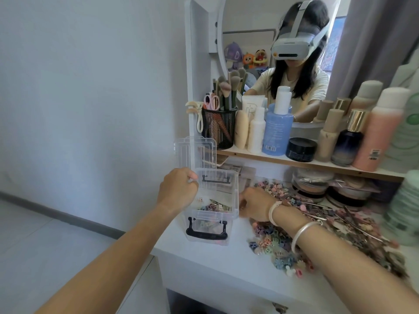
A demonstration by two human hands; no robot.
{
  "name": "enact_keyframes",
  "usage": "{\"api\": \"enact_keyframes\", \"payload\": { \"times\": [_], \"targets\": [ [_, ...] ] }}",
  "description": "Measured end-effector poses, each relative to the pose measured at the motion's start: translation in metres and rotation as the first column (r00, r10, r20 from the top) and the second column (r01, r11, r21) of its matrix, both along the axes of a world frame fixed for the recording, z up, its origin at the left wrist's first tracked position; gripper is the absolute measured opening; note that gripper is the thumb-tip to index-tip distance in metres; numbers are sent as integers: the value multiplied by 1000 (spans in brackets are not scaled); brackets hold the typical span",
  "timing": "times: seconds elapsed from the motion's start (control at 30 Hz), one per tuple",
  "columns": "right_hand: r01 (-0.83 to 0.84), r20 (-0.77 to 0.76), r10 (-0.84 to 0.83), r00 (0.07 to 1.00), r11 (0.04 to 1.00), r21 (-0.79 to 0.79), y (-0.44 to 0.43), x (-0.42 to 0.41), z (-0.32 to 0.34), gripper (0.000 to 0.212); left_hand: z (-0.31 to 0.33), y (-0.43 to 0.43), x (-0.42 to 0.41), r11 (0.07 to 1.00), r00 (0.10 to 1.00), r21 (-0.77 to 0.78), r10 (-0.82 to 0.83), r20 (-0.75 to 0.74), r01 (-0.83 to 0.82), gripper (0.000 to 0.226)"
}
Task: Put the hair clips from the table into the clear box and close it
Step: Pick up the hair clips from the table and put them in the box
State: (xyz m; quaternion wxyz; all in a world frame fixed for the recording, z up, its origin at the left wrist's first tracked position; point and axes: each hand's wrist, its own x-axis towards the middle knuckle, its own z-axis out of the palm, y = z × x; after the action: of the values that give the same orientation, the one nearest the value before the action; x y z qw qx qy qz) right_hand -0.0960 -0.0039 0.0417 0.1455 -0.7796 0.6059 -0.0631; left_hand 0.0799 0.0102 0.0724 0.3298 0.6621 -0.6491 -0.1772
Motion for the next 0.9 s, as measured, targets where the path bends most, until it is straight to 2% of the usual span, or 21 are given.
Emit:
{"api": "enact_keyframes", "payload": {
  "times": [0.07, 0.1, 0.17, 0.2, 0.23, 0.3, 0.33, 0.43, 0.47, 0.53, 0.63, 0.8, 0.9],
  "targets": [
    [44, 55, -40, 998, 996, -75, -2, -5, 12, 20, 0, 0, 0, 1000, 1000, -2, -2, 2, 2, 25],
    [100, 162, -77, 984, 985, -142, -3, -8, 22, 19, 0, 0, -1, 1000, 1000, -1, -5, 2, 5, 25],
    [201, 472, -83, 877, 958, -205, -1, -11, 46, 13, 0, 0, -3, 1000, 1000, 0, -13, -2, 13, 26],
    [185, 575, -46, 817, 965, -186, 0, -10, 57, 12, 0, -1, -5, 1000, 1000, 1, -18, -6, 18, 26],
    [126, 615, -9, 789, 981, -148, 2, -7, 65, 11, 0, -1, -7, 1000, 1000, 3, -24, -8, 24, 26],
    [5, 537, 41, 843, 996, -84, 4, 2, 73, 13, -1, -3, -12, 999, 999, 2, -34, -3, 34, 26],
    [8, 482, 40, 875, 995, -99, 4, 4, 72, 15, -1, -4, -13, 999, 999, 0, -36, 0, 36, 26],
    [185, 460, -76, 885, 963, -196, -8, -11, 60, 18, -2, -7, -19, 1000, 1000, 3, -31, -1, 31, 26],
    [227, 401, -129, 907, 951, -208, -13, -20, 52, 20, -2, -9, -20, 1000, 1000, 3, -29, 2, 29, 26],
    [242, 174, -213, 962, 956, -167, -24, -35, 32, 29, -2, -11, -23, 1000, 1000, -3, -29, 10, 29, 26],
    [174, -57, -179, 982, 981, -80, -37, -43, 4, 42, -3, -15, -26, 999, 999, -16, -32, 5, 32, 26],
    [143, -189, -161, 969, 984, -106, -48, -37, -5, 41, -3, -17, -25, 999, 999, -17, -37, -6, 37, 25],
    [98, -236, -119, 964, 990, -100, -47, -37, -2, 30, -4, -16, -24, 999, 999, -16, -48, -8, 48, 25]
  ]
}}
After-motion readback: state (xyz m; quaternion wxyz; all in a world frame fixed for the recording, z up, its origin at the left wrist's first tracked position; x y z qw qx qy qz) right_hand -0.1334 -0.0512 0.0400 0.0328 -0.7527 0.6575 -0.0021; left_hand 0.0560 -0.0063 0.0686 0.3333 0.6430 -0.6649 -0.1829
